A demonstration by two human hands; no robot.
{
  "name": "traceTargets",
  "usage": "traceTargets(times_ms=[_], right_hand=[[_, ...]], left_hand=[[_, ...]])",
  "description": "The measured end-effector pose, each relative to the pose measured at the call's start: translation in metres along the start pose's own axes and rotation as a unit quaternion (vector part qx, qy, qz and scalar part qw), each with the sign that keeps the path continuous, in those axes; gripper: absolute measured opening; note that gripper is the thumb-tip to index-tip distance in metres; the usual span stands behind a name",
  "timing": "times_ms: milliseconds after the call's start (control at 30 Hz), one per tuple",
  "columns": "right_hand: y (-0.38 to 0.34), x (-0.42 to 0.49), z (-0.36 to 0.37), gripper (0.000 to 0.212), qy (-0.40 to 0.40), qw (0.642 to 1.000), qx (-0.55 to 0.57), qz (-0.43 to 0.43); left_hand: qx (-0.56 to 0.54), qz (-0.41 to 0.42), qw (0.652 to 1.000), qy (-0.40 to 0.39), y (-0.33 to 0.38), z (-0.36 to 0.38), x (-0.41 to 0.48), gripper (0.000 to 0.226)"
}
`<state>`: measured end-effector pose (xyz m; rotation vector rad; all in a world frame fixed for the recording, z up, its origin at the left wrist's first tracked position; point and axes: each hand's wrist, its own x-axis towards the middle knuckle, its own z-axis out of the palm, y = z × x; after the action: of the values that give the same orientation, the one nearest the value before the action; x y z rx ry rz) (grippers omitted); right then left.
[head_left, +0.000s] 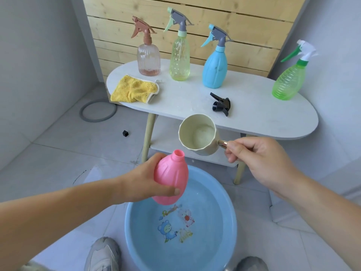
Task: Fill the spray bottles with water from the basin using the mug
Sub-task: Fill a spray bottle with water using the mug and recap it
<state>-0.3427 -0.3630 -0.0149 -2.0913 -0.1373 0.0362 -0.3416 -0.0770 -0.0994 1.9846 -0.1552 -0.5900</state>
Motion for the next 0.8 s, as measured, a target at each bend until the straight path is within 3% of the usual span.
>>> traceTargets(times_ms=[800], right_hand=[[-0.018, -0.002, 0.003, 0.020, 0.042, 0.996, -0.053, -0.065]], left_hand=[[-0.038, 0.007, 0.999, 0.007, 0.003, 0.002, 0.010, 0.100]])
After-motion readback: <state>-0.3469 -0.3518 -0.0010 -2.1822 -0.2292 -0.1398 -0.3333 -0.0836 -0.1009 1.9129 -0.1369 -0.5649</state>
